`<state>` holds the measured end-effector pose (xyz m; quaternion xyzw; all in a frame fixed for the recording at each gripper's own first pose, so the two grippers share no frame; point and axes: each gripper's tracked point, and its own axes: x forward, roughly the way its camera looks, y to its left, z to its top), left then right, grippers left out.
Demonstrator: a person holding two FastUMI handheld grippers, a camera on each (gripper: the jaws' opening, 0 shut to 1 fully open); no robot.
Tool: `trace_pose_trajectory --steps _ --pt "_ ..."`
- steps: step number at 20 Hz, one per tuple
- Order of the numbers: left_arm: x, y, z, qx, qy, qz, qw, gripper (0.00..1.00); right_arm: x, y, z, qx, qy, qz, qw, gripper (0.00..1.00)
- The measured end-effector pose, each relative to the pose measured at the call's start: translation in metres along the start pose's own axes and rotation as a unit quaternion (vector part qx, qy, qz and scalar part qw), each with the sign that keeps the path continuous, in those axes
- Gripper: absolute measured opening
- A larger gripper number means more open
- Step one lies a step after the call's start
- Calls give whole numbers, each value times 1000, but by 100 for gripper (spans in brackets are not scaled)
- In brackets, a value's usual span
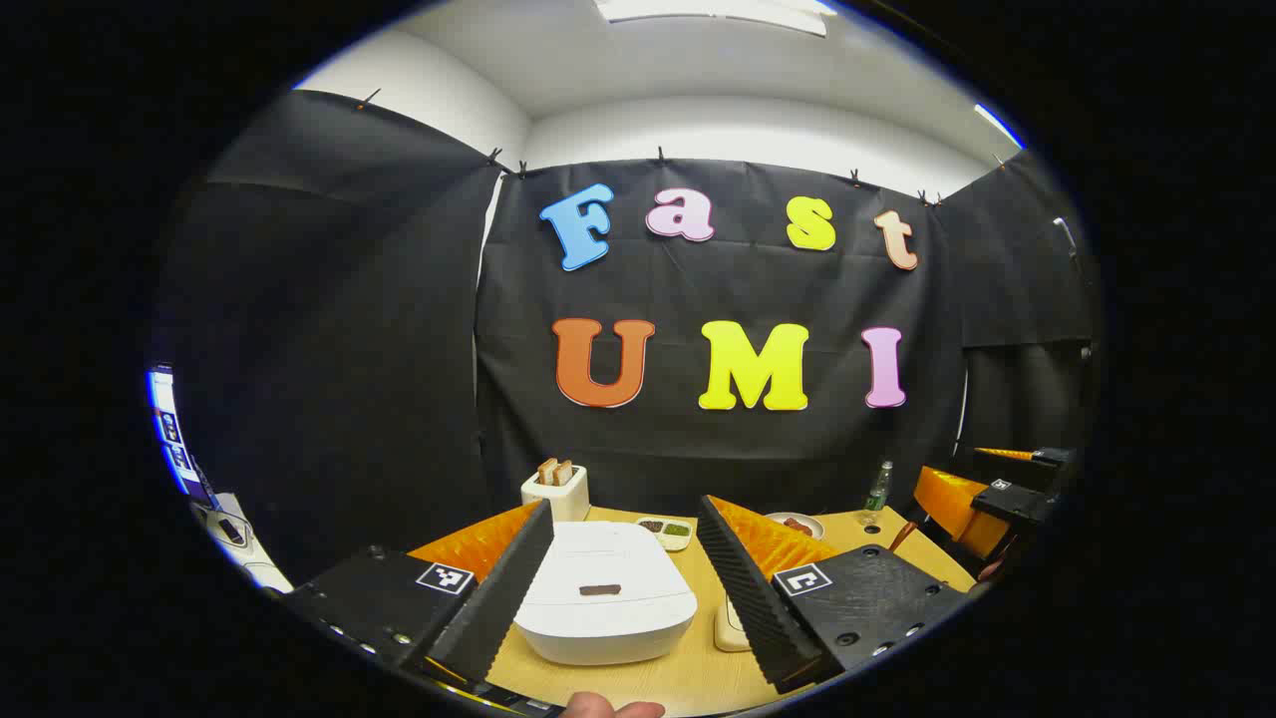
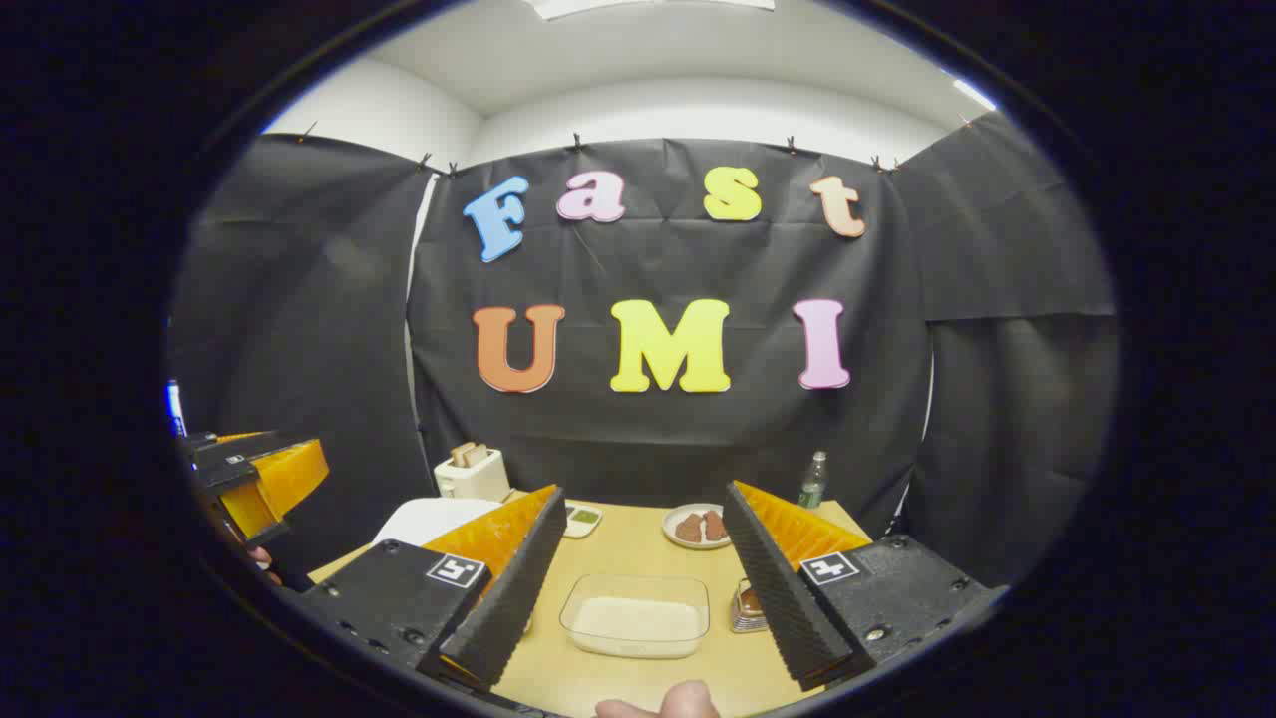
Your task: Close the left gripper, press the button to open the rice cooker; take a wooden spoon from the chopstick holder with the right hand, scoop a spoonful of rice and pour it into the rice cooker, then put the wooden spoon back into the chopstick holder.
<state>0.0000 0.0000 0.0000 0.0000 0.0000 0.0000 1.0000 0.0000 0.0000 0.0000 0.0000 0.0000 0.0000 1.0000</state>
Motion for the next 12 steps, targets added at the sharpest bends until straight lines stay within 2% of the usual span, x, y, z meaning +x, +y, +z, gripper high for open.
trace_pose_trajectory --steps 1,3,5,6,12 --pt "0 -1 0 -3 0 2 1000 94 1 2 -1 2 2 3 1000 96" --pt "-1 0 0 -4 2 5 1000 94 5 6 0 4 5 9 1000 99" --pt "-1 3 -1 -7 3 14 1000 94 7 8 2 5 3 13 1000 96" --pt "0 5 -2 -9 3 20 1000 94 9 8 3 7 4 15 1000 99" --pt "3 18 -2 -7 0 36 999 93 16 8 7 7 2 21 1000 99"
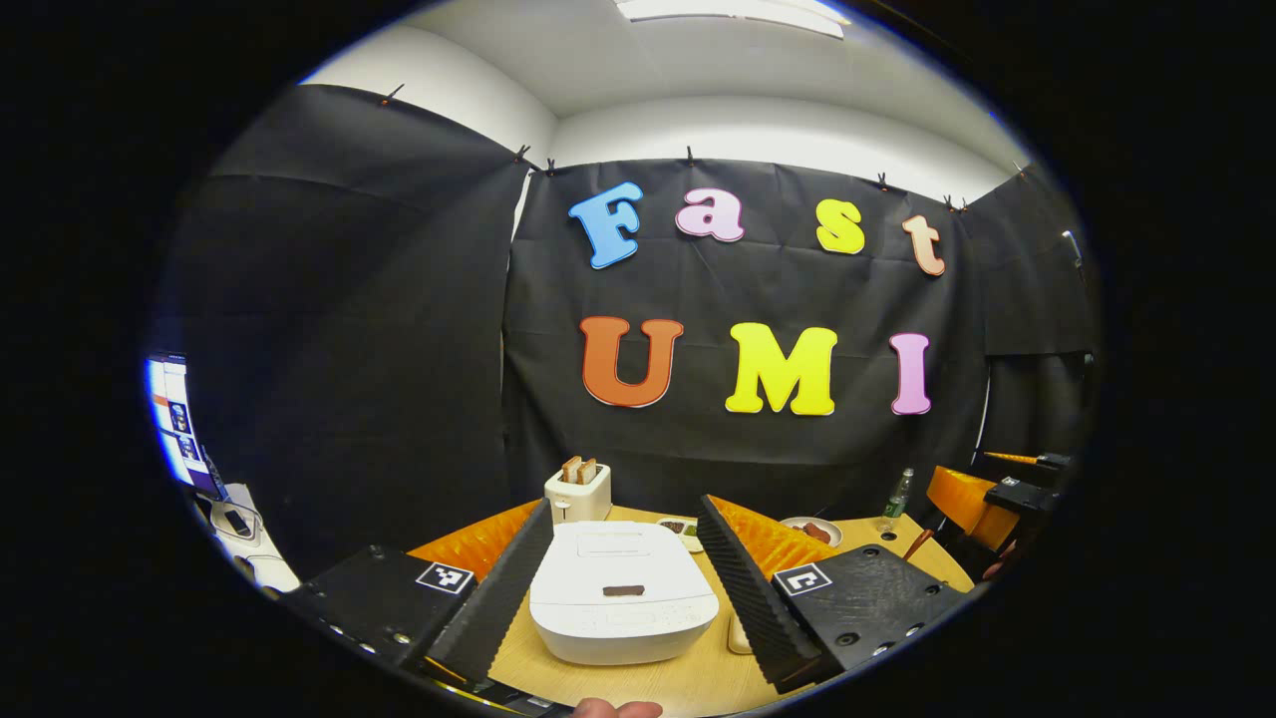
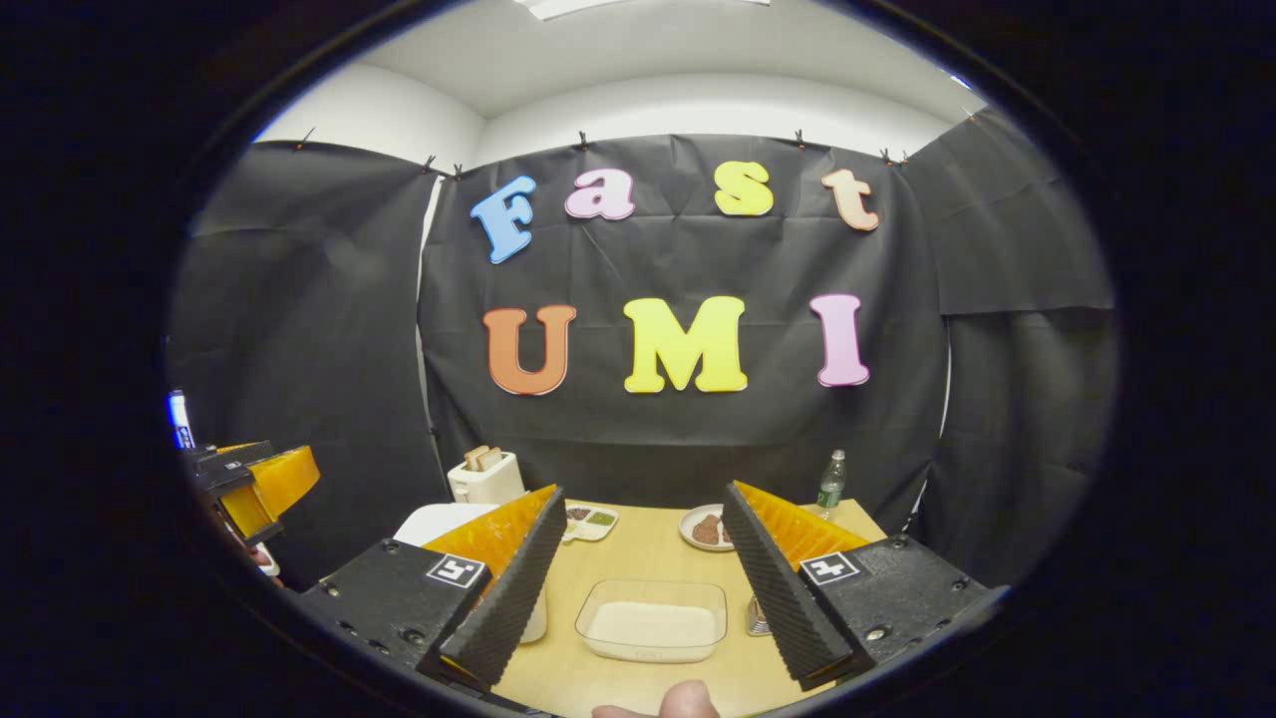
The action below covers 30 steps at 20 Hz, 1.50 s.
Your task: Close the left gripper, press the button to open the rice cooker; take a wooden spoon from the chopstick holder with the right hand, scoop a spoonful of rice and pour it into the rice cooker, then put the wooden spoon back into the chopstick holder.
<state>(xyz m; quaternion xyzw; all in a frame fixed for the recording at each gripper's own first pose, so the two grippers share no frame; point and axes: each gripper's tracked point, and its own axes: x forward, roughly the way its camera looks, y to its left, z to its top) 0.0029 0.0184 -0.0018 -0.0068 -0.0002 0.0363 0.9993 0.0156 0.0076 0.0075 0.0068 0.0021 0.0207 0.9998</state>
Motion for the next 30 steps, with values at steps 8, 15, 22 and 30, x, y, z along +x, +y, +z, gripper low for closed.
trace_pose_trajectory --steps 8,15,22,30 --pt "4 -3 -5 9 -9 9 1000 94 5 -13 0 3 9 -7 1000 96" --pt "21 -11 -18 7 7 -1 1000 94 12 -27 -9 5 21 -16 1000 99" --pt "48 -30 -47 1 55 -20 998 94 33 -51 -17 10 35 -27 999 96" --pt "87 -26 -88 -10 145 -16 989 42 63 -84 -20 15 43 -36 998 96"
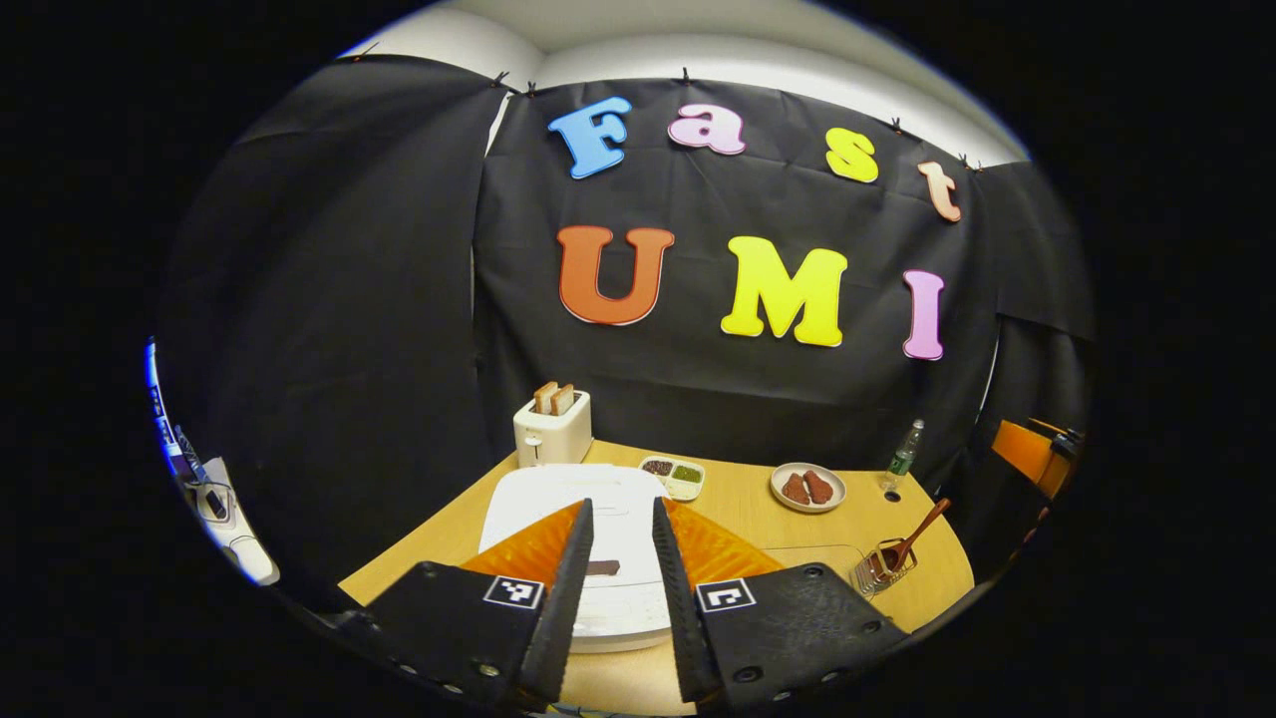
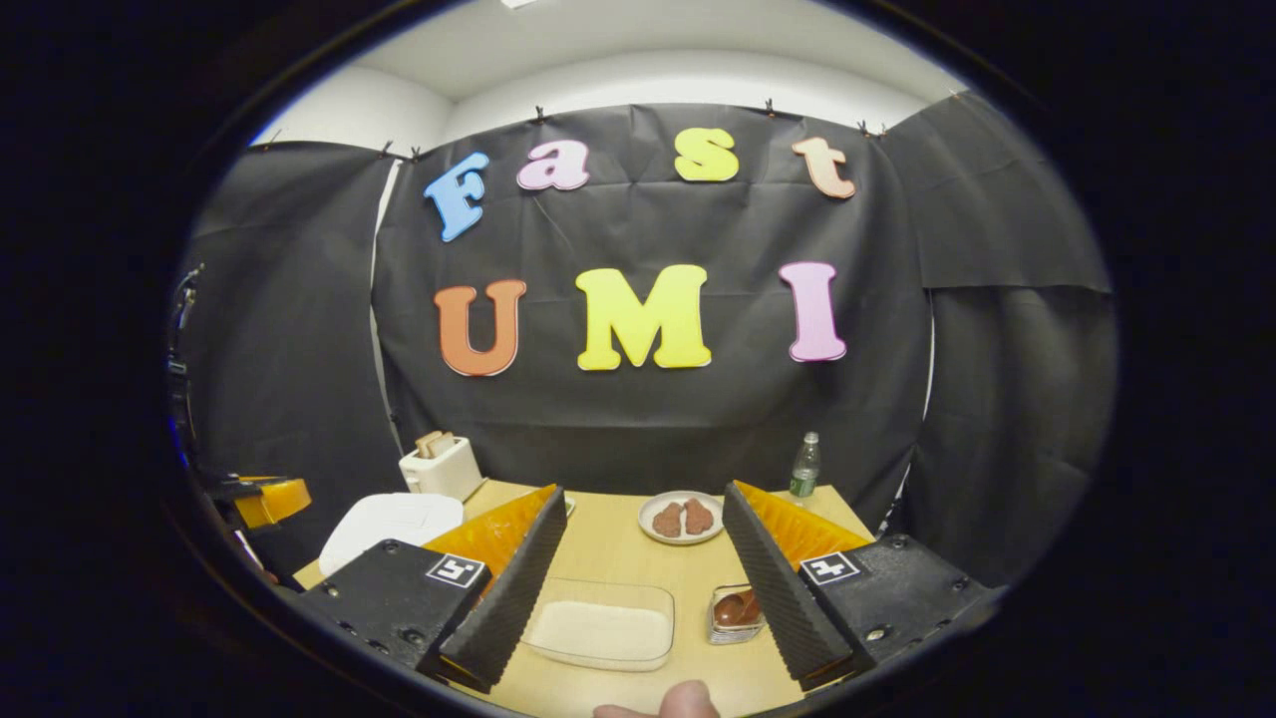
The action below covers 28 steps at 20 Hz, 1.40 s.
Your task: Close the left gripper, press the button to open the rice cooker; take a wooden spoon from the chopstick holder with the right hand, scoop a spoonful of rice and pour it into the rice cooker, then put the wooden spoon back into the chopstick holder.
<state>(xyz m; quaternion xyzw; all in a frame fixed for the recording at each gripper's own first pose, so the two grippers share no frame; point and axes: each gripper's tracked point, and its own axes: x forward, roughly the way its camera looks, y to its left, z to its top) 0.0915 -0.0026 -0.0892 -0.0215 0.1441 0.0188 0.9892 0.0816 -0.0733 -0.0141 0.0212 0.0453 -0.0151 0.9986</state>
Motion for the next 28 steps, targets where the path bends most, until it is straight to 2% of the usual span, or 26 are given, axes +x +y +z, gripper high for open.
trace_pose_trajectory --steps 1,6,8,9,10,13,15,17,24,27,28 --pt "4 0 -3 1 11 1 1000 31 3 -4 0 1 1 -1 1000 96" --pt "32 0 -22 5 66 -7 998 28 18 -17 -11 12 16 -5 1000 99" --pt "39 -2 -28 -8 88 -18 996 1 22 -21 -14 12 22 -6 1000 97" --pt "38 -1 -30 -10 100 -20 995 0 24 -23 -15 12 23 -8 1000 100" --pt "43 1 -30 -12 104 -17 994 1 25 -27 -18 13 25 -10 1000 96" --pt "57 7 -46 -22 135 -19 990 0 29 -36 -26 18 36 -16 999 97" --pt "67 14 -66 -35 170 -13 985 0 33 -42 -30 19 44 -21 999 96" --pt "73 18 -83 -49 197 -7 979 0 35 -48 -35 20 50 -24 998 100" --pt "80 26 -113 -65 232 10 970 0 41 -55 -43 22 63 -31 997 100" --pt "79 26 -121 -88 232 8 969 0 40 -54 -43 18 63 -30 997 99" --pt "81 25 -121 -94 231 5 968 0 39 -53 -44 17 65 -29 997 96"
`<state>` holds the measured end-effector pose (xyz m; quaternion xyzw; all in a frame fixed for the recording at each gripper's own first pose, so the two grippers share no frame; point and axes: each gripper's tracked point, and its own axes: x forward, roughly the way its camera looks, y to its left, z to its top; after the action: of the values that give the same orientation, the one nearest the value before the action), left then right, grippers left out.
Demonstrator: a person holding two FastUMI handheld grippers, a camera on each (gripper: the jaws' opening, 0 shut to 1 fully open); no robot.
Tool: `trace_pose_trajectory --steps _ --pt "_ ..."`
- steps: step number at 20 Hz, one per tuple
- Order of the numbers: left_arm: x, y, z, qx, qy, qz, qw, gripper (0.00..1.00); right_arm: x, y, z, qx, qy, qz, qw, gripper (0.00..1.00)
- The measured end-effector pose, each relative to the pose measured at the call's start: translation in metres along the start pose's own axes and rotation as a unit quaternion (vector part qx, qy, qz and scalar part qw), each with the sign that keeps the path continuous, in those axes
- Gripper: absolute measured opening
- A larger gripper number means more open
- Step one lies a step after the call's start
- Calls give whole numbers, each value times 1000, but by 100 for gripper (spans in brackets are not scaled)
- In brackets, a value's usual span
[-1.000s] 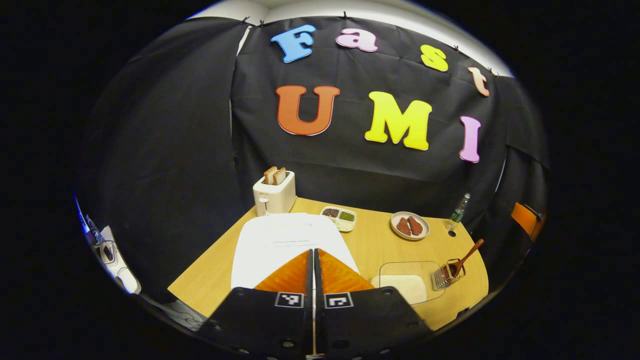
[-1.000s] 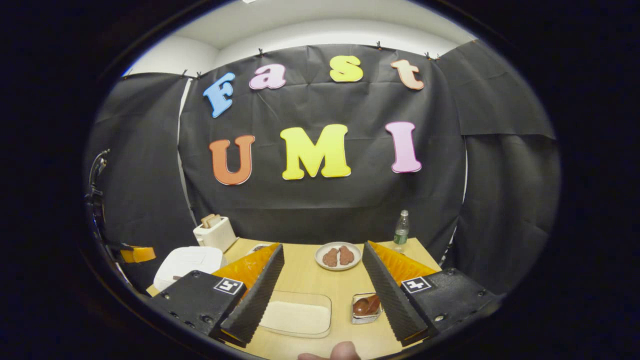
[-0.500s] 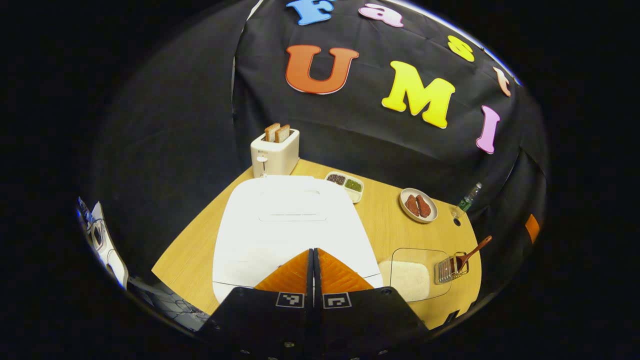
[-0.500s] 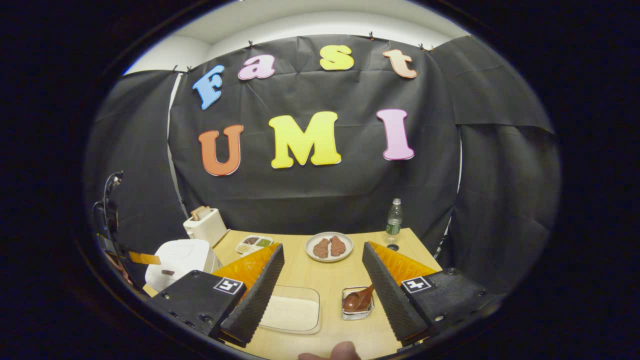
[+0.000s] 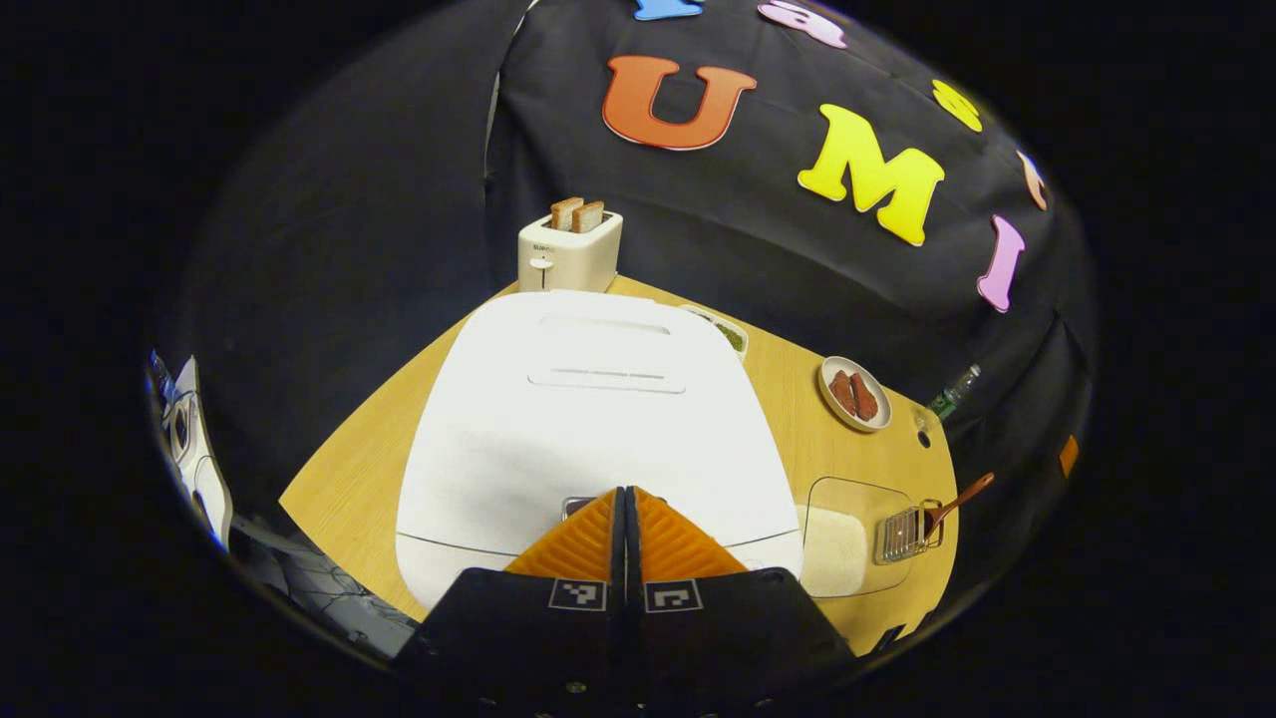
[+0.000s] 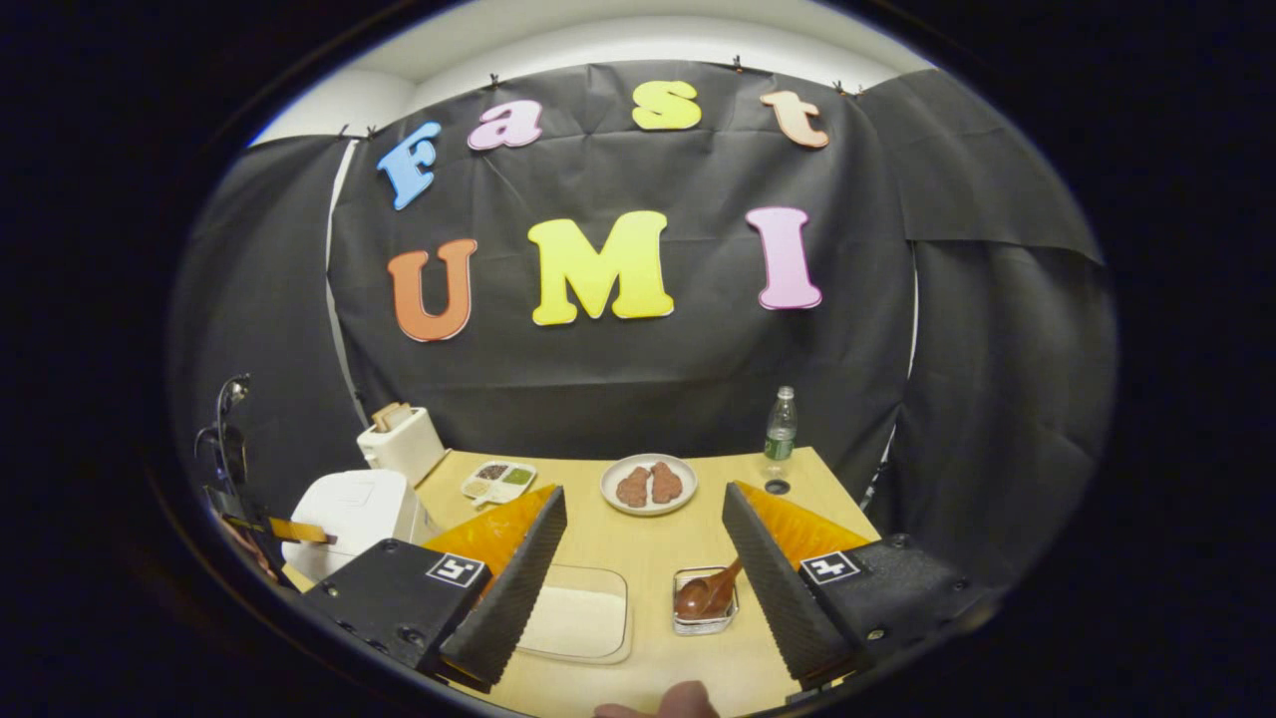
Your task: Close the left gripper, press the button to open the rice cooker; take a wooden spoon from the chopstick holder with the right hand, scoop a spoonful of rice and pour it into the rice cooker, then put the wooden spoon back into the chopstick holder.
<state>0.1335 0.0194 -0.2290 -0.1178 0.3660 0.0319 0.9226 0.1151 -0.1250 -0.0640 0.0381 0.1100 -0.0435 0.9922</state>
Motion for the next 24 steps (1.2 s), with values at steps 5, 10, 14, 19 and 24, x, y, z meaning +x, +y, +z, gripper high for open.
trace_pose_trajectory --steps 5,10,14,19,24 --pt "-1 0 1 -6 6 -7 1000 0 -4 13 -4 -1 6 14 1000 100" --pt "-37 -14 79 66 -119 18 991 0 -16 2 15 -11 -18 4 1000 99" --pt "-65 -29 160 93 -231 10 968 1 -27 -18 22 -14 -28 -16 999 99" --pt "-78 -36 229 87 -321 9 943 26 -31 -39 22 -18 -25 -36 999 99" --pt "-112 -70 230 92 -367 -22 925 41 -34 -40 18 -14 -26 -25 999 100"
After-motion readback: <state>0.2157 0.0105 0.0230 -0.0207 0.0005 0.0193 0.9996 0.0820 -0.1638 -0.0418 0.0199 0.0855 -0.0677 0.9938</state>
